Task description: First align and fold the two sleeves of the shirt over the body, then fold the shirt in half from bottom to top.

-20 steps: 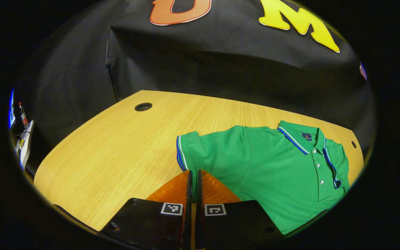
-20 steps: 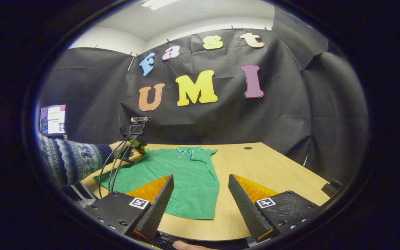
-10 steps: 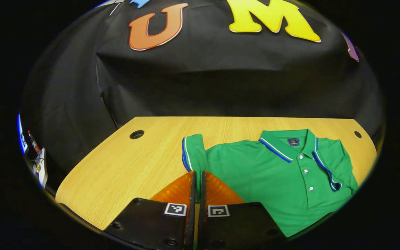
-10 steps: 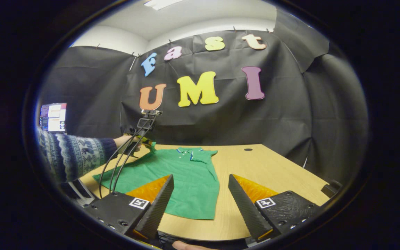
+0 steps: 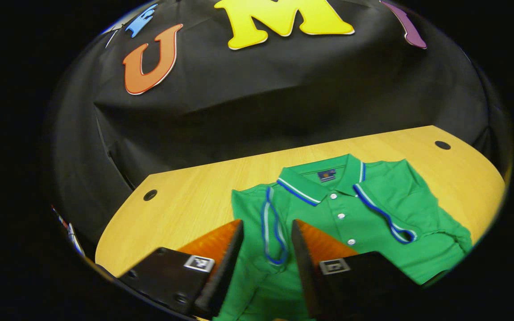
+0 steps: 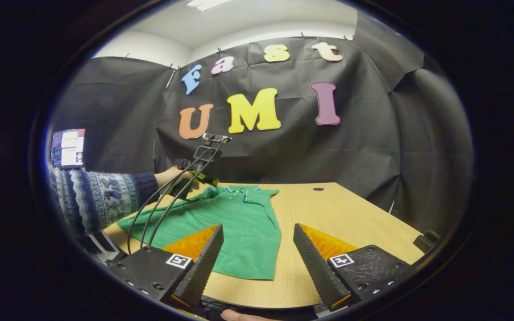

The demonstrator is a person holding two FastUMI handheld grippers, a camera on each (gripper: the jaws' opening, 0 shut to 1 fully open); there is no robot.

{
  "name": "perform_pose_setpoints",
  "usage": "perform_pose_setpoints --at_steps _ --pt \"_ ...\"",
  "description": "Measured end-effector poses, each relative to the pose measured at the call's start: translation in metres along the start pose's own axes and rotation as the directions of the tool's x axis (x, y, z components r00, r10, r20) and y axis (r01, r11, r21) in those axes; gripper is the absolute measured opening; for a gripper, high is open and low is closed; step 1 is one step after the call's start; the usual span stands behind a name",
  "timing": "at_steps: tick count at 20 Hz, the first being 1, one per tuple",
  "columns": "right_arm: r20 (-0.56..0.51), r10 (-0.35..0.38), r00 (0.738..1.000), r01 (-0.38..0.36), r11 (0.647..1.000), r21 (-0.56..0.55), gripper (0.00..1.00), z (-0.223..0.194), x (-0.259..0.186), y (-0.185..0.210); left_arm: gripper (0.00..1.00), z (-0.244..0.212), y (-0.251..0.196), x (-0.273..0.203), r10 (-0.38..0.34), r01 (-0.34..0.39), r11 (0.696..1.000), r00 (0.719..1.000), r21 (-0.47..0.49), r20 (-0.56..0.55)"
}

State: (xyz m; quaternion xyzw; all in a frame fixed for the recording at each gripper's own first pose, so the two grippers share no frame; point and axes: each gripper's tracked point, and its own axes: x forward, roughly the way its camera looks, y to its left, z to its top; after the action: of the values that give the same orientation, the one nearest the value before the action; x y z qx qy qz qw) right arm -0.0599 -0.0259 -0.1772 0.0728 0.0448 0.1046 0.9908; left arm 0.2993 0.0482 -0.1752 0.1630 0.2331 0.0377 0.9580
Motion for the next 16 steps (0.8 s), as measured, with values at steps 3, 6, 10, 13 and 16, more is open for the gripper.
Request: perform_pose_setpoints --at_steps 3,6,10,13,16 --pt "0.003 -0.002 1.0 0.002 1.0 0.0 0.96 0.0 -0.001 -0.001 1.0 0.014 -0.001 -0.009 0.031 -0.031 1.0 0.999 0.002 0.034" --pt "0.006 -0.002 1.0 0.002 1.0 -0.004 0.96 0.0 -0.002 -0.003 1.0 0.025 -0.012 -0.028 -0.001 0.004 0.999 0.998 -0.045 0.066" --pt "0.018 -0.004 1.0 0.005 1.0 -0.011 0.95 0.005 -0.007 -0.003 1.0 0.036 -0.014 -0.067 -0.001 0.01 0.997 0.992 -0.074 0.129" --pt "0.026 -0.008 1.0 0.009 1.0 -0.022 0.95 0.007 -0.01 0.001 1.0 0.039 -0.013 -0.104 -0.007 0.024 0.996 0.983 -0.091 0.185" --pt "0.033 -0.019 0.999 0.021 0.999 -0.047 0.96 0.007 -0.015 0.005 1.0 0.035 -0.004 -0.146 0.003 0.023 0.994 0.97 -0.106 0.241"
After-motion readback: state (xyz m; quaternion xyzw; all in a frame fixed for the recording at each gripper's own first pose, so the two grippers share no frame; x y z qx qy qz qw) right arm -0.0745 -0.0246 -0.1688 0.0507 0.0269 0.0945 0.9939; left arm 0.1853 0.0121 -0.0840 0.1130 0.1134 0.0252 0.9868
